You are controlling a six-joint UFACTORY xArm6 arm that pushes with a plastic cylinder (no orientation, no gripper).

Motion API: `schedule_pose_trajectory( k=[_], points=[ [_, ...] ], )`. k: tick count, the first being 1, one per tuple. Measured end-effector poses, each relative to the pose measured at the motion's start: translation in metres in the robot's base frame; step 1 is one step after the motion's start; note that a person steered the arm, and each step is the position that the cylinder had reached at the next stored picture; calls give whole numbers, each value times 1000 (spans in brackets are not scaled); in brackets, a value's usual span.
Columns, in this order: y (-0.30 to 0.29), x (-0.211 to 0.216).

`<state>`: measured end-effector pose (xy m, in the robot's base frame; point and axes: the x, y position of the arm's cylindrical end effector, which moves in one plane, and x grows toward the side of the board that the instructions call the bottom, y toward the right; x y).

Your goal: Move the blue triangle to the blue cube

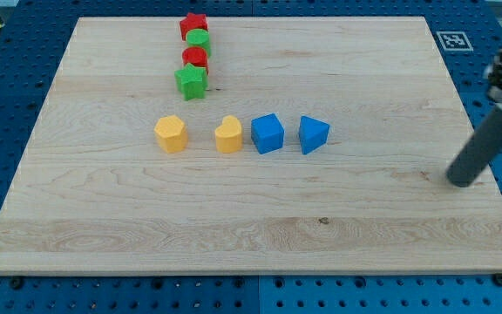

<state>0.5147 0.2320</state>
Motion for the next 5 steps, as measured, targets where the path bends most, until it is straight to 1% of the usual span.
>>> schedule_pose_trajectory(
  k=[1,2,3,4,5],
  points=[
    [-66,-11],
    [-101,-31],
    [-101,-56],
    [-101,-57],
    [-116,-52]
  ],
)
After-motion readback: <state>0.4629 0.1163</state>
